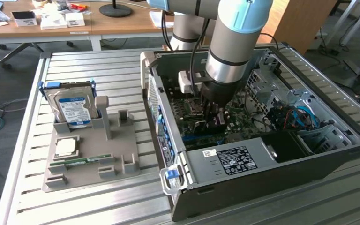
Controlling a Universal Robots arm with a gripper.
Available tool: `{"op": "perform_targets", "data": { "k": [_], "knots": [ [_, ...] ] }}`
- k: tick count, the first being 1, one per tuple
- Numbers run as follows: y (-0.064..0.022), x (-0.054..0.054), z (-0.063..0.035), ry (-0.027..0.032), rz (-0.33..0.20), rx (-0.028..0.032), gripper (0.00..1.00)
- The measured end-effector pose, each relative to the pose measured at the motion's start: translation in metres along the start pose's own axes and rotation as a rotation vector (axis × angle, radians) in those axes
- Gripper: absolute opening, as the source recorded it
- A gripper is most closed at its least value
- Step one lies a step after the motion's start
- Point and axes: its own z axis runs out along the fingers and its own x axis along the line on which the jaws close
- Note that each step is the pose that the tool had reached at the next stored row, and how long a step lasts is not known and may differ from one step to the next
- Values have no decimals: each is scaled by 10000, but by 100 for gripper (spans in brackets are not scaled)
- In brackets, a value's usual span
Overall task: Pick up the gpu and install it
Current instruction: 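Insert the gpu into the slot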
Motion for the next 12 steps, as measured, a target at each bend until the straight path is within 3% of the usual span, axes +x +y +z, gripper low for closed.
{"op": "perform_targets", "data": {
  "k": [12],
  "knots": [
    [-3, -1, 1, -5, -41, 0, 27]
  ]
}}
